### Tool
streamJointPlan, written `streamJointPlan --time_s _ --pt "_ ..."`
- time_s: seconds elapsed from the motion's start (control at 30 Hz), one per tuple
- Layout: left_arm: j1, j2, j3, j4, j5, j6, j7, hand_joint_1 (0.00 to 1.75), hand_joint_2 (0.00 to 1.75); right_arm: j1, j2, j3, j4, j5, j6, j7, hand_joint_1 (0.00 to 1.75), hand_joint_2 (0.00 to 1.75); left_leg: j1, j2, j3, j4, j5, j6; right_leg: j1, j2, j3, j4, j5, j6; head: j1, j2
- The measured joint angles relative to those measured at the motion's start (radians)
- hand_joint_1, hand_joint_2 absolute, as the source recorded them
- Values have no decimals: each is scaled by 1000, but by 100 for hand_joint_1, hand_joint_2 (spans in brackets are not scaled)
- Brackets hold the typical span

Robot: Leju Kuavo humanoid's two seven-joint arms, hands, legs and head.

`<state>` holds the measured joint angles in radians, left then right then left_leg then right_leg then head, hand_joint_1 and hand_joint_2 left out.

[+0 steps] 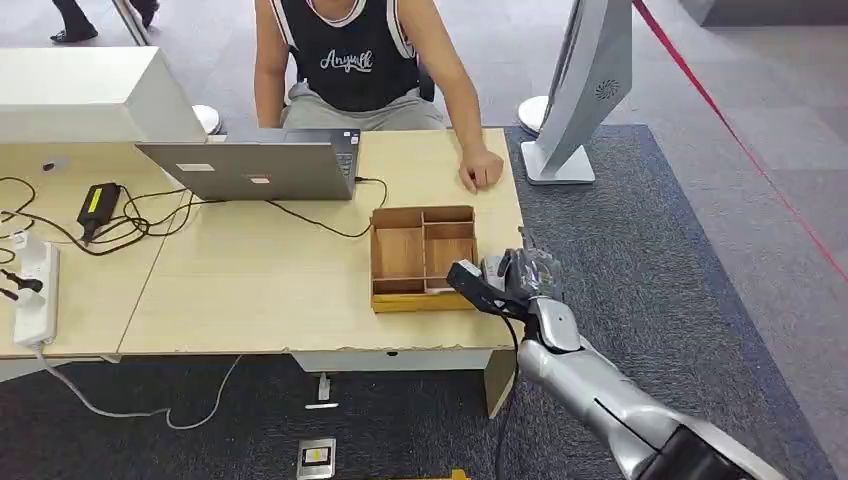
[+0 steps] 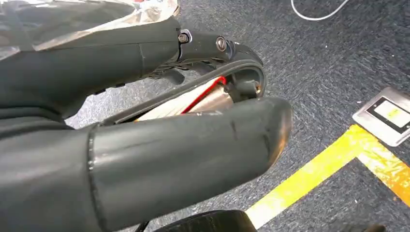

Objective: Pass the card to the sensor for recognition and then transmit it.

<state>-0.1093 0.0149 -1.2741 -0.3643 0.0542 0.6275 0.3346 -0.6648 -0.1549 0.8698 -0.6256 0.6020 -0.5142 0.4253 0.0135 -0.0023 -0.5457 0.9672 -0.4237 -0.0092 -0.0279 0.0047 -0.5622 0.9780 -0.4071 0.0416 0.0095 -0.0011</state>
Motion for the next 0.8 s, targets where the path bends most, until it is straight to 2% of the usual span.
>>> streamJointPlan --time_s 0.3,0.5,0.8 --pt "0 0 0 -6 -3 1 8 0 0 -6 -14 -1 -2 -17 -43 25 175 175 0 0 0 0 0 0 0 0 1 0 1 0 0 0" --pt "1 0 0 -6 -13 1 8 0 0 -34 -60 -15 -58 4 -65 75 175 175 -1 0 -1 0 1 0 -1 0 0 0 2 0 0 0" --pt "-1 0 0 -6 -22 -2 -3 0 0 -93 -119 -49 -187 82 -56 128 175 175 0 0 -1 0 1 0 0 0 -1 0 2 0 0 0"
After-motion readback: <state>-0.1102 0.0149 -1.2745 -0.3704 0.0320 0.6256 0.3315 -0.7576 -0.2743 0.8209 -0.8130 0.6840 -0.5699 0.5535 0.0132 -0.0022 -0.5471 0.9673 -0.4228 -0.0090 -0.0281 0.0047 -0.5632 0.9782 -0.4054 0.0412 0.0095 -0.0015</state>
